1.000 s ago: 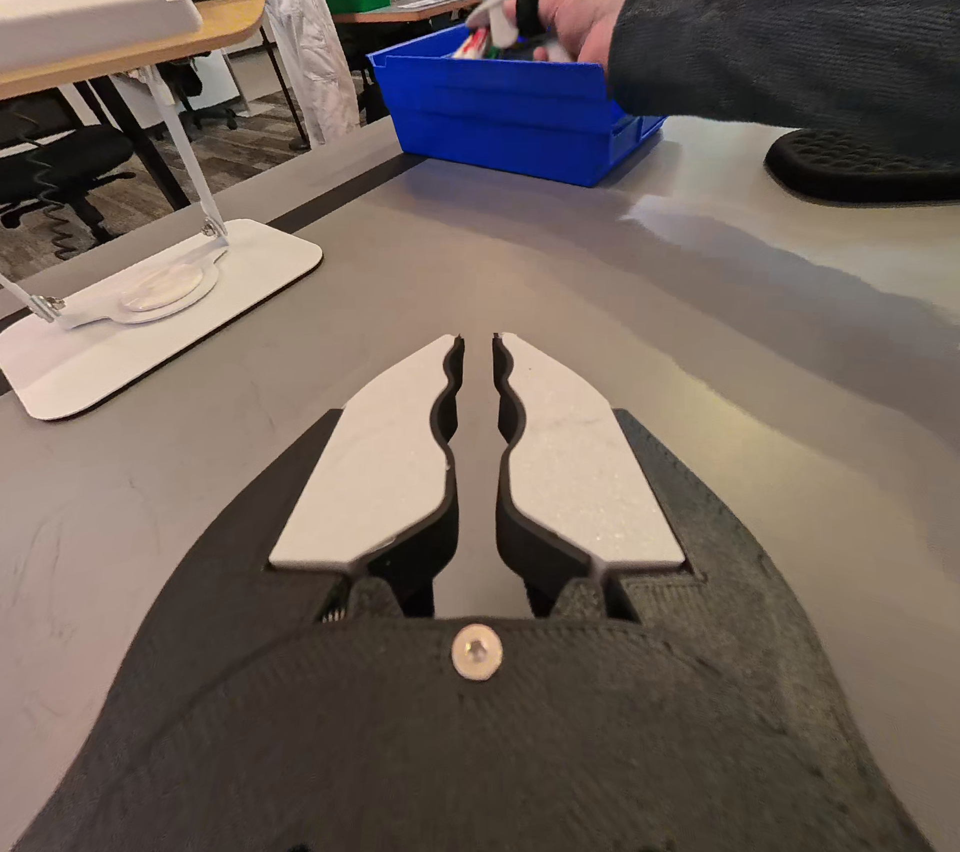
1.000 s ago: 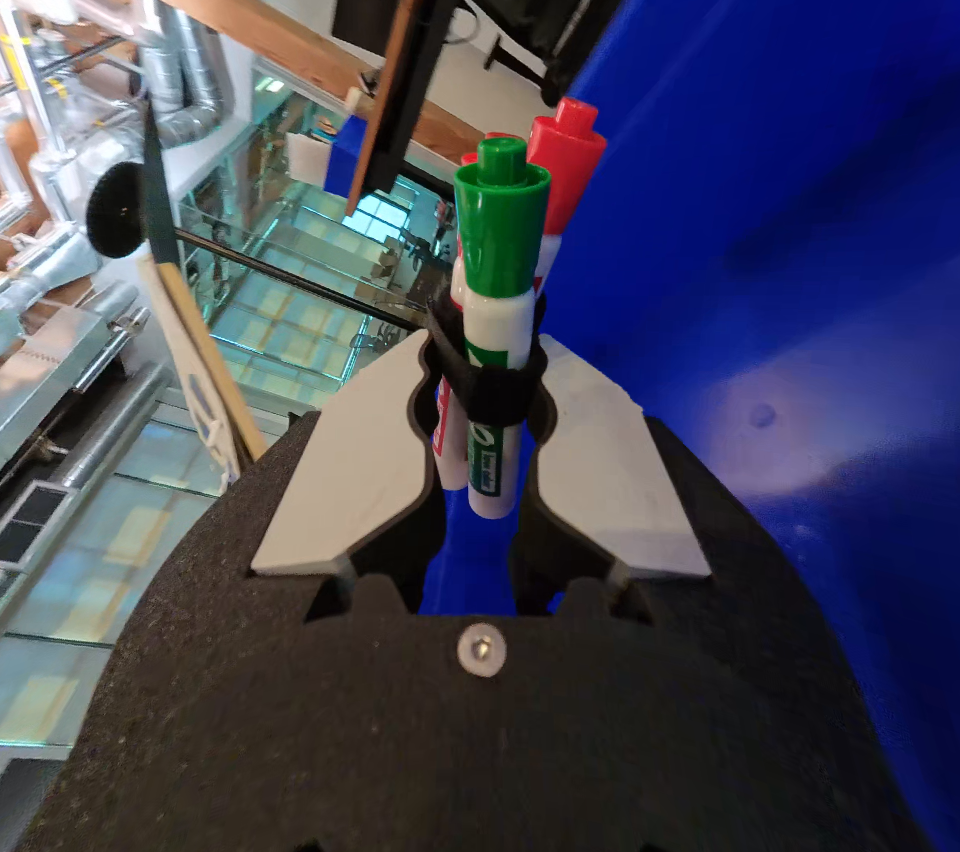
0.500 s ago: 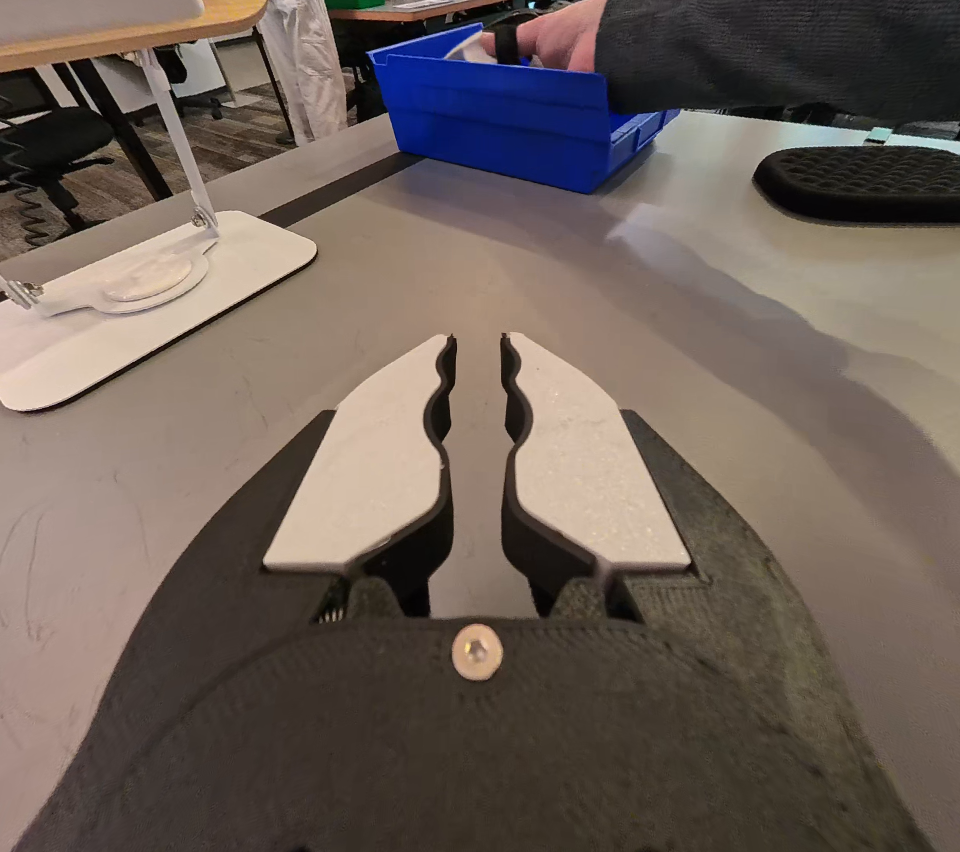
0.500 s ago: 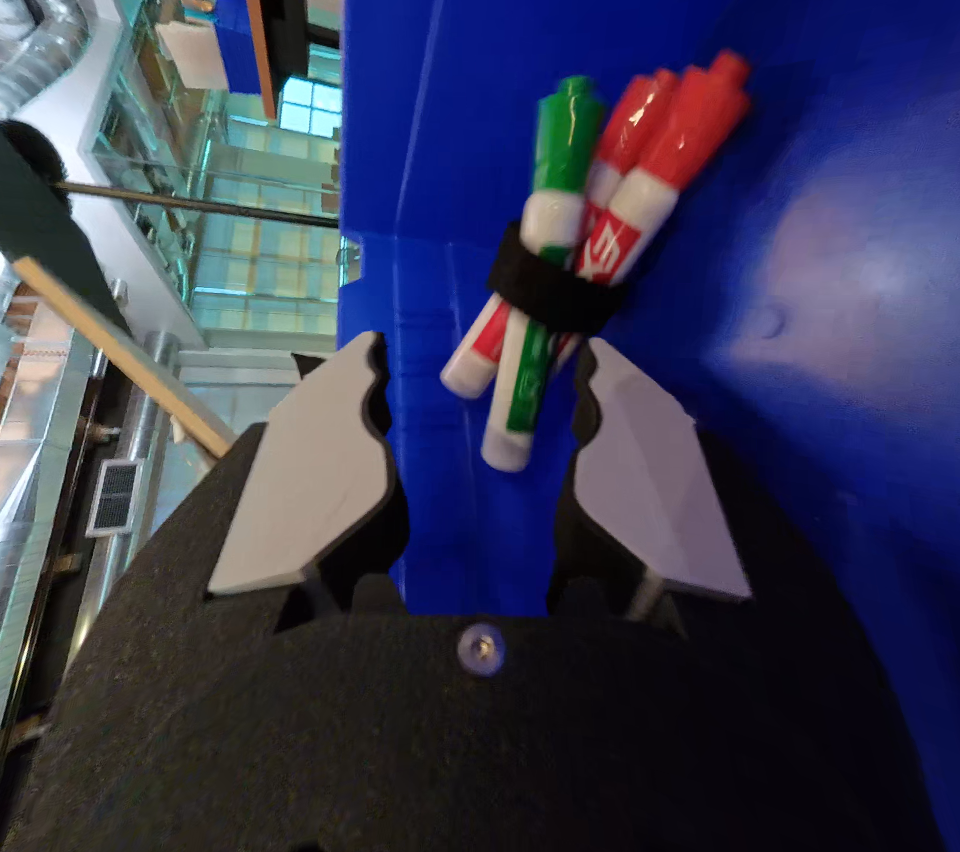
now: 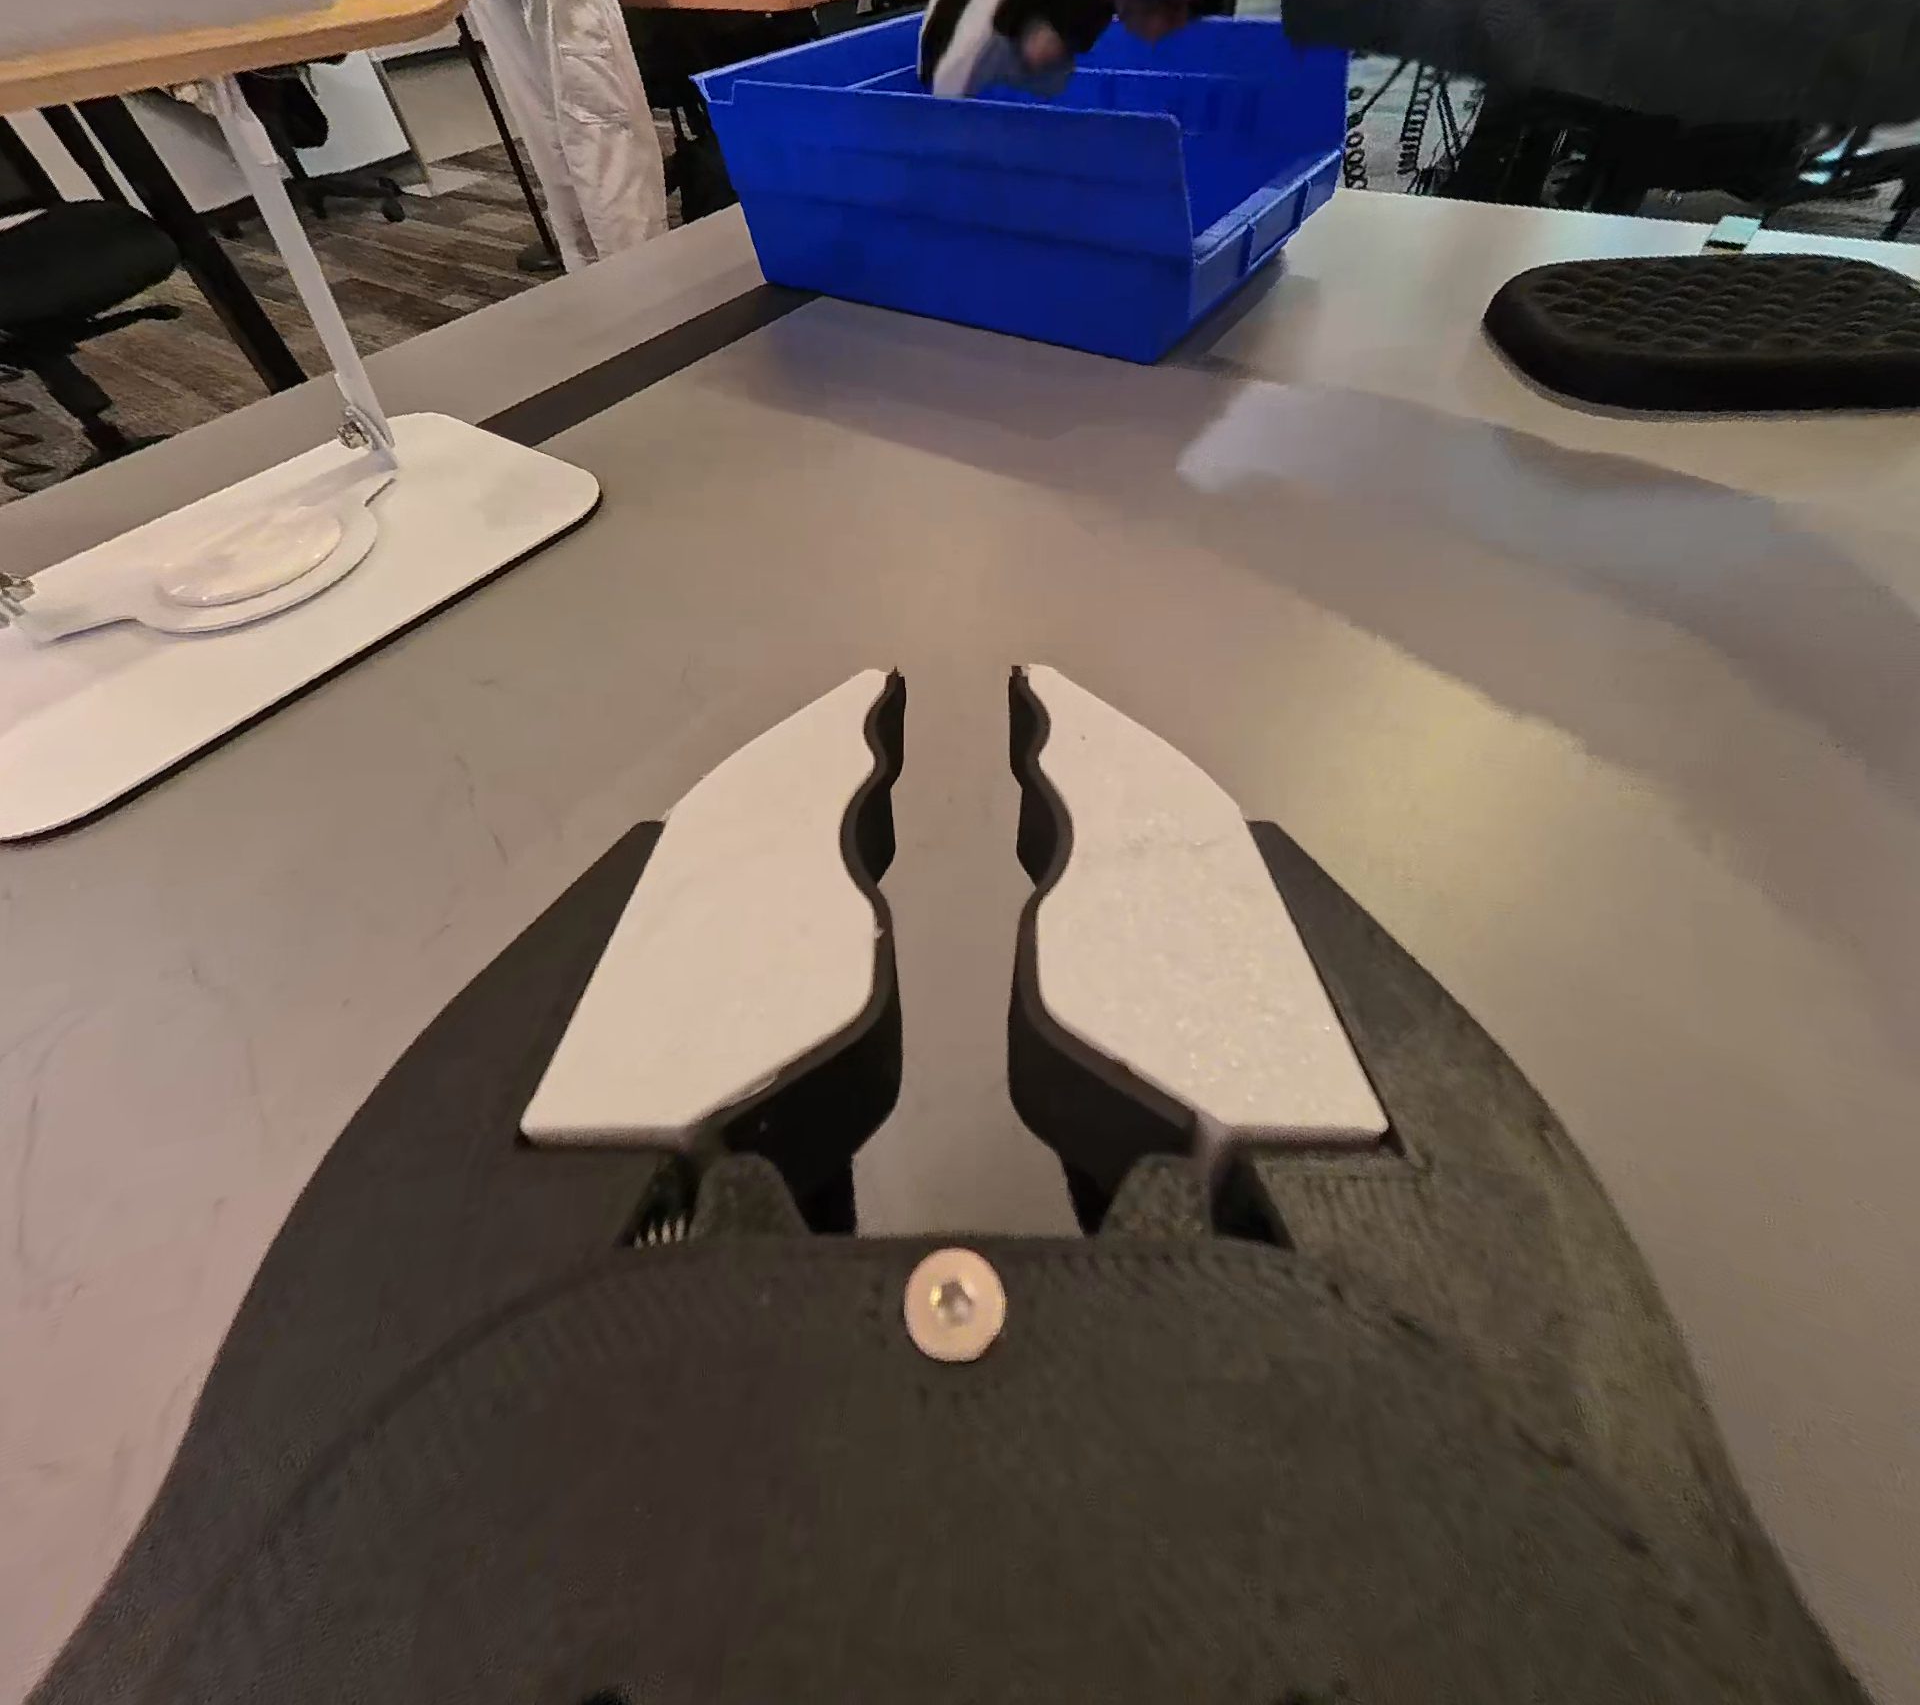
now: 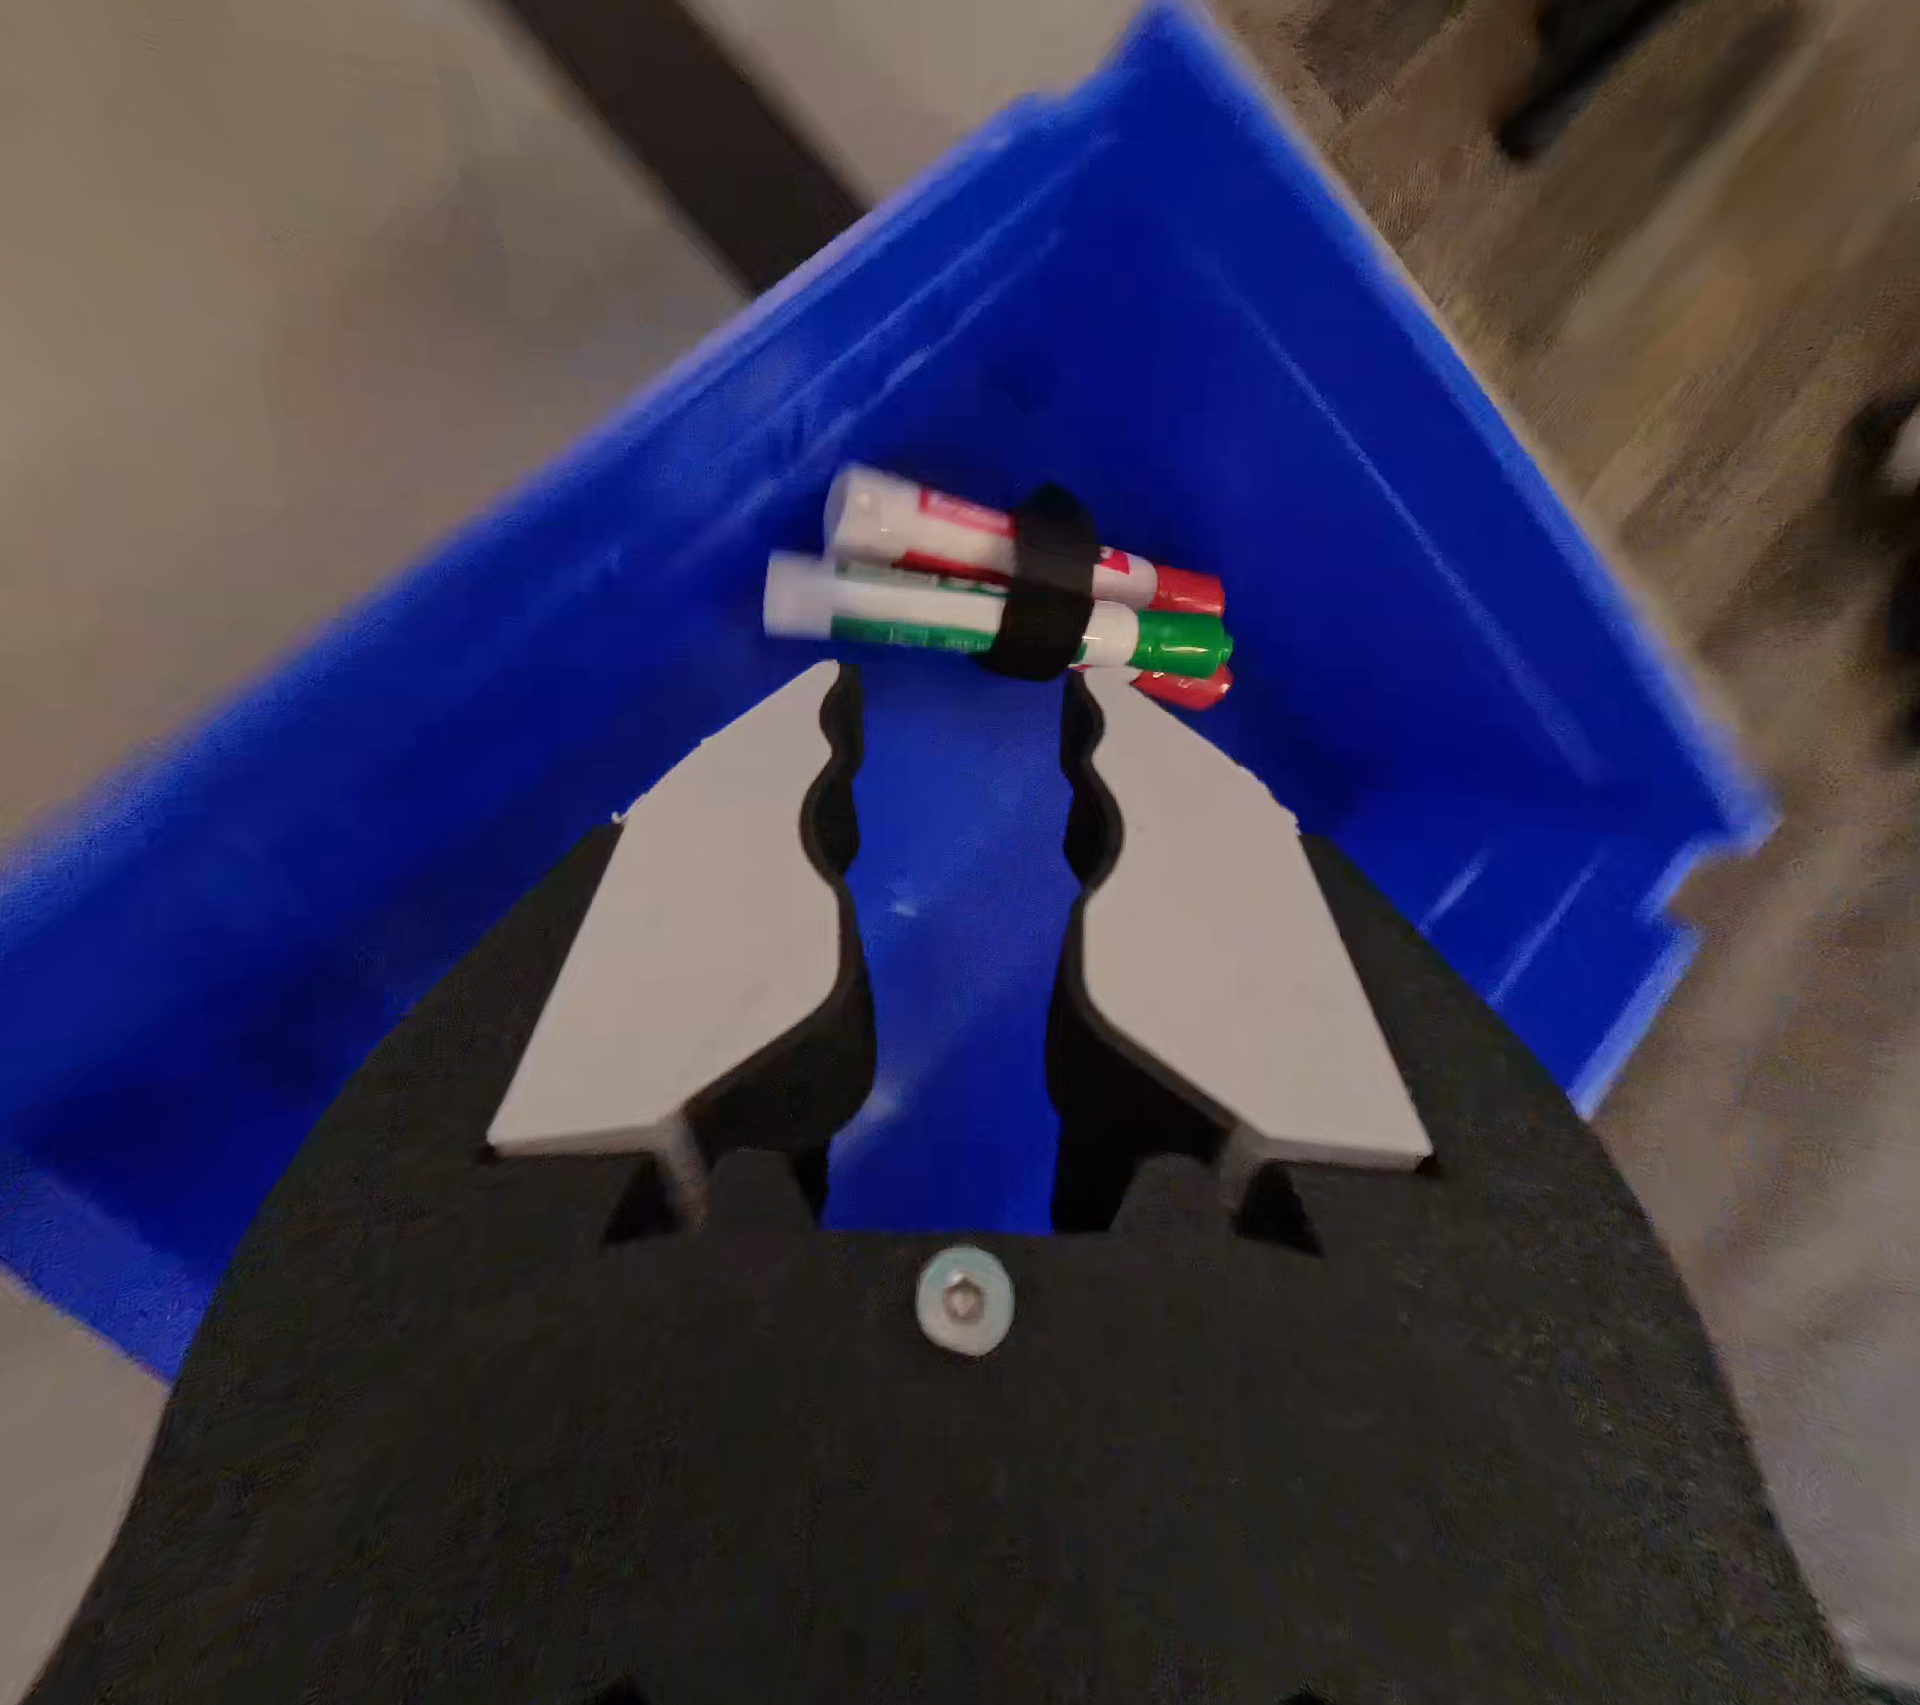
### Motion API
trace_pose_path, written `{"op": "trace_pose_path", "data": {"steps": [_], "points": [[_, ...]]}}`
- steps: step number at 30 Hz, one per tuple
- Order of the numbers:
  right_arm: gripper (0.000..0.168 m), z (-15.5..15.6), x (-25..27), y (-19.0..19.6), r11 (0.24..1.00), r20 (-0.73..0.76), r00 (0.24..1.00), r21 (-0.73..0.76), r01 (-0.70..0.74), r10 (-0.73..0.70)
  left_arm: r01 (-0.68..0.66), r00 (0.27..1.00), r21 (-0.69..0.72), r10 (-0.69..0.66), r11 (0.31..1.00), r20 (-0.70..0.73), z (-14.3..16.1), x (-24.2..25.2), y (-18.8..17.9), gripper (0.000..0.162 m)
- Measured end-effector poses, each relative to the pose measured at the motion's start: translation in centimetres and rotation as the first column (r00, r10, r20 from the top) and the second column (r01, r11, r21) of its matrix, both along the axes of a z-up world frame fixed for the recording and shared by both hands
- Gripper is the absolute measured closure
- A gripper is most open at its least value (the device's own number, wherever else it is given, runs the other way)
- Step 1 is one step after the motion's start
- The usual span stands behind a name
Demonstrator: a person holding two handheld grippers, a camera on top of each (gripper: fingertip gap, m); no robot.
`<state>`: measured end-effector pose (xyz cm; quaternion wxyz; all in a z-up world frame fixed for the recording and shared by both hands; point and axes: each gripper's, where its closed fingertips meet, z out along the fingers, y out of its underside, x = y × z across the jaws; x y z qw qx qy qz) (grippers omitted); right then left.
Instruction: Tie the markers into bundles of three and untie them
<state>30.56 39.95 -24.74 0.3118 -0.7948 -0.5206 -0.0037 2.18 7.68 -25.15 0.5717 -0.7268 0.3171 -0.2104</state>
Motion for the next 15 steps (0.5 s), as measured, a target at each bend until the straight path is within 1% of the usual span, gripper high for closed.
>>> {"op": "trace_pose_path", "data": {"steps": [1, 2, 5, 7, 9, 10, 12, 15], "points": [[0.128, -0.7, 0.3, 0.4, 0.994, 0.136, 0.986, 0.048, -0.101, 0.093, -0.001, 1.0, 0.0, 0.001, 1.0, -0.002, 0.0, 0.0, 0.0, 0.143], [0.125, -1.3, 0.5, 1.0, 0.983, 0.228, 0.962, 0.076, -0.169, 0.148, 0.003, 1.0, -0.001, -0.003, 1.0, -0.004, 0.0, 0.1, 0.0, 0.143], [0.119, -2.5, -1.0, 2.0, 0.94, 0.312, 0.912, 0.122, -0.318, 0.268, 0.008, 1.0, -0.006, -0.008, 1.0, -0.017, -0.2, 0.3, 0.0, 0.143], [0.121, -3.7, -1.7, 2.3, 0.924, 0.36, 0.876, 0.086, -0.373, 0.32, 0.008, 1.0, -0.005, -0.008, 1.0, -0.012, -0.2, 0.3, 0.0, 0.142], [0.124, -4.8, -1.6, 2.8, 0.925, 0.387, 0.86, 0.046, -0.377, 0.331, 0.005, 1.0, -0.01, -0.005, 1.0, 0.0, -0.1, 0.1, 0.1, 0.141], [0.129, -5.1, -1.7, 3.0, 0.927, 0.378, 0.864, 0.037, -0.373, 0.333, 0.006, 1.0, -0.01, -0.006, 1.0, 0.006, -0.1, 0.1, 0.1, 0.141], [0.133, -5.3, -1.7, 3.8, 0.94, 0.354, 0.884, 0.041, -0.339, 0.304, 0.007, 1.0, -0.013, -0.006, 1.0, 0.014, 0.0, 0.1, 0.1, 0.141], [0.142, -4.9, -1.6, 4.9, 0.967, 0.307, 0.924, 0.041, -0.252, 0.228, 0.009, 1.0, -0.02, -0.009, 1.0, 0.014, -0.1, 0.1, 0.1, 0.141]]}}
